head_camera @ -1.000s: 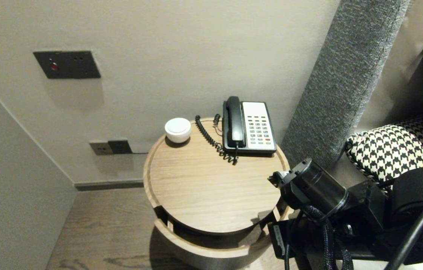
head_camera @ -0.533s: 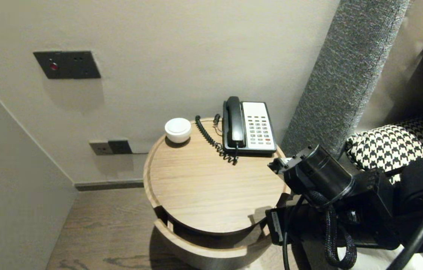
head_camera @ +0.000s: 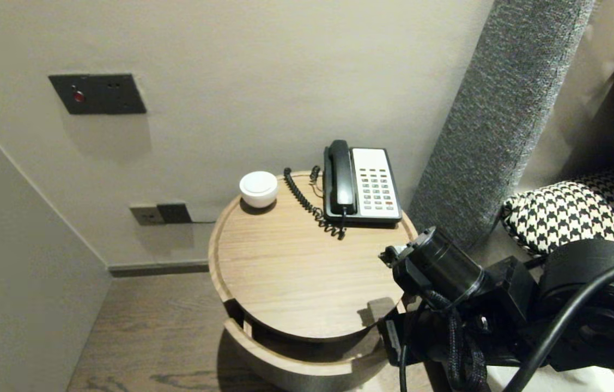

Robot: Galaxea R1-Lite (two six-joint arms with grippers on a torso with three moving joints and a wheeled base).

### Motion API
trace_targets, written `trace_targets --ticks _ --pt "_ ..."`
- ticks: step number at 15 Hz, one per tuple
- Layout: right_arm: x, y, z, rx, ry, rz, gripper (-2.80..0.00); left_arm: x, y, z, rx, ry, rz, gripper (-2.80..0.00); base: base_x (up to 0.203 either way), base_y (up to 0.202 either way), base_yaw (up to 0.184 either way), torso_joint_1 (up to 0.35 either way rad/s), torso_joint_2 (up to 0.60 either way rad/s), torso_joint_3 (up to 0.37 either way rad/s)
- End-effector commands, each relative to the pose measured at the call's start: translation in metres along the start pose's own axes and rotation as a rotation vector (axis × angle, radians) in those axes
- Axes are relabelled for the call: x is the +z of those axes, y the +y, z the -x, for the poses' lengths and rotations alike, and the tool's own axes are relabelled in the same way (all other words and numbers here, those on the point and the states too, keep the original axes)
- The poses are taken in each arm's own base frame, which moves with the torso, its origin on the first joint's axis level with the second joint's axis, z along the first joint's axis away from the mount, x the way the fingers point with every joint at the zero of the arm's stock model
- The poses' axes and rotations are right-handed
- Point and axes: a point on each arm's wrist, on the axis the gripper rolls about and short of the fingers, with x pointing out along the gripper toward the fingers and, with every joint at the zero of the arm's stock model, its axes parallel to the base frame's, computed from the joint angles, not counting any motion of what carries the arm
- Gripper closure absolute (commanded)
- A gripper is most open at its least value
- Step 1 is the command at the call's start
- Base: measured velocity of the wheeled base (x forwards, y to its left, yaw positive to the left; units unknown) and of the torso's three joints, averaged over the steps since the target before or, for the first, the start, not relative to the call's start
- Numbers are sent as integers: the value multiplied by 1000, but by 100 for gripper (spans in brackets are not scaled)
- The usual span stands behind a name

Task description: Open the nightstand drawer

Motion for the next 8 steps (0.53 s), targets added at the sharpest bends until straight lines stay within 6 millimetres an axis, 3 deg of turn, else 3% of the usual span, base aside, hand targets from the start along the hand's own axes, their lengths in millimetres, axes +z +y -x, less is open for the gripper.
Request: trace_targets --ticks 1,3,8 --pt "-11 -3 -3 -18 36 12 0 0 0 0 1 -1 0 0 0 0 0 0 0 0" --pt "-20 -6 -4 -26 57 23 0 0 0 0 1 -2 0 0 0 0 0 0 0 0" --pt "-41 -5 12 17 62 71 0 1 0 0 1 -3 1 0 0 0 0 0 0 0"
